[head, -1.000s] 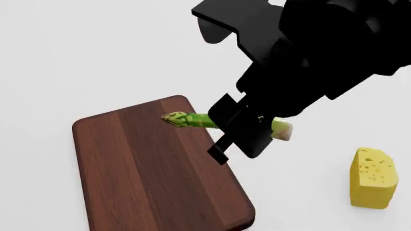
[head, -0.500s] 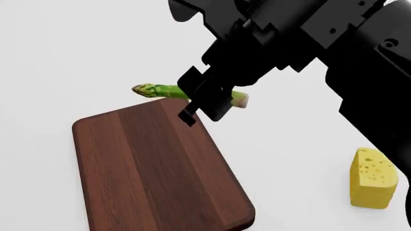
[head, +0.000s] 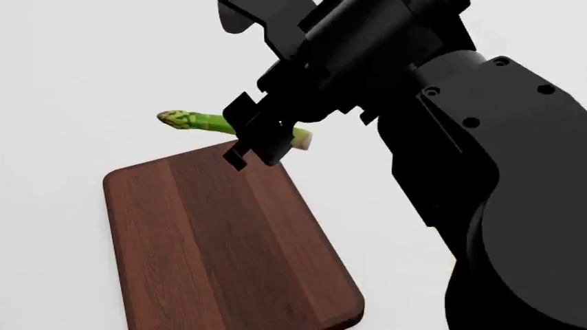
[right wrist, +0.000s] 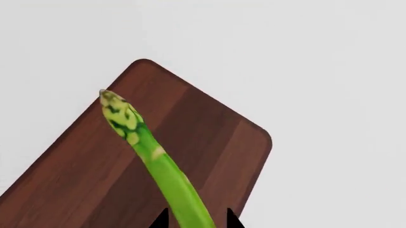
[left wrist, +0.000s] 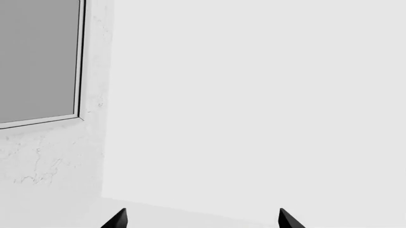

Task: Clear the non-vegetable object off the cutting board and place the vegetables onto it.

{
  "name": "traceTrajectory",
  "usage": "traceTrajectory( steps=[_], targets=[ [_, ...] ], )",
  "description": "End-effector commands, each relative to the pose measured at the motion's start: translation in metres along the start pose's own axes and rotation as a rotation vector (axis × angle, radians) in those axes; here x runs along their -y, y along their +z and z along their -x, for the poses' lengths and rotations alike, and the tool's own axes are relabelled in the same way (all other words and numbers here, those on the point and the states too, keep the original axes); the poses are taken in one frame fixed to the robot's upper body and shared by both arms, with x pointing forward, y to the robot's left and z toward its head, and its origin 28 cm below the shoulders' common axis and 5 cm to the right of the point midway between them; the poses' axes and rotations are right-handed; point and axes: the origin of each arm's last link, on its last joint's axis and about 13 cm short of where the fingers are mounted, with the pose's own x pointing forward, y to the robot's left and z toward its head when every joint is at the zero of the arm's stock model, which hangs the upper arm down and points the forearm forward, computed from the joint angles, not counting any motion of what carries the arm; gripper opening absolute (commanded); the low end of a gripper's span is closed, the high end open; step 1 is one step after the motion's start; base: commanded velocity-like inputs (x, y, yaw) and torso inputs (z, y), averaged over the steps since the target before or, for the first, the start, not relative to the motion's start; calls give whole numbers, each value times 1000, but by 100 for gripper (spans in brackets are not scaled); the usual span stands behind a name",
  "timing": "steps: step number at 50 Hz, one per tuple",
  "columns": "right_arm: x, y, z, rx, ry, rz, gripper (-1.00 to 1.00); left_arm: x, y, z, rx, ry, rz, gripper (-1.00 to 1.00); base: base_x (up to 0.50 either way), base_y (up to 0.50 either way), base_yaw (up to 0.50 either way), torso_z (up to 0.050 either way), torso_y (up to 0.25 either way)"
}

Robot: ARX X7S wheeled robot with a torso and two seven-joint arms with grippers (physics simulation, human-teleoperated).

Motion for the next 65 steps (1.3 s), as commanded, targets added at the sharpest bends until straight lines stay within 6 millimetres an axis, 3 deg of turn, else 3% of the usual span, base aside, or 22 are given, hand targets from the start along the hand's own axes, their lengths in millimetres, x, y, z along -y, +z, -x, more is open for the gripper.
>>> traceTrajectory(
  steps=[1,65],
  targets=[
    [-2,-5,-18,29,45,1,-100,-1,1,0,3,3,2,100,0,0,0,0,0],
    [-18,-63,-77,5,184,-129,-100,-3,3,3,6,11,8,100,0,0,0,0,0]
  ],
)
